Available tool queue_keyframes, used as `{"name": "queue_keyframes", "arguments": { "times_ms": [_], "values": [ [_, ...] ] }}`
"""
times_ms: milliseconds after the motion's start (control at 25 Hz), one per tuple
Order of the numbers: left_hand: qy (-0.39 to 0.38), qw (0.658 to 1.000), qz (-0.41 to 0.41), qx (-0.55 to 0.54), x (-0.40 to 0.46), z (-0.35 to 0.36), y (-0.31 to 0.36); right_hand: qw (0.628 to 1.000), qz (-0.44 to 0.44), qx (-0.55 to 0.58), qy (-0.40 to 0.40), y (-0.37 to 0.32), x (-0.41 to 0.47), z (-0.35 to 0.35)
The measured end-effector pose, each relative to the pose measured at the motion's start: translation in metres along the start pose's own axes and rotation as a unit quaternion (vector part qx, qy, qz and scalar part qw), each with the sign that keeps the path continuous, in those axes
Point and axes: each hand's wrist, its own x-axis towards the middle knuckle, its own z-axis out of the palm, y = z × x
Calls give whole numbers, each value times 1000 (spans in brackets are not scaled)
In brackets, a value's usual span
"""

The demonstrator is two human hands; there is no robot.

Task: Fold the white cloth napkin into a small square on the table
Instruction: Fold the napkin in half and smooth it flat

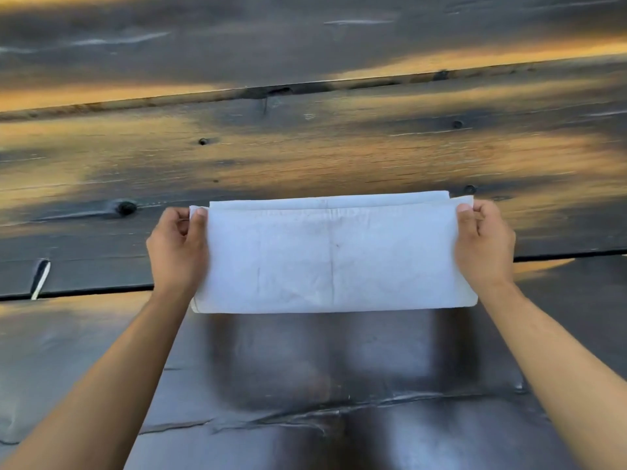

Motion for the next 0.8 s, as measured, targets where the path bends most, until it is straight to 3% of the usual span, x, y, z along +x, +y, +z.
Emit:
{"name": "queue_keyframes", "arguments": {
  "times_ms": [440,800],
  "values": [
    [26,974,86,206,24,32,-11,988,22,-153,17,3,33,27],
    [29,979,85,181,29,37,-18,978,50,-199,23,-10,34,30]
  ]
}}
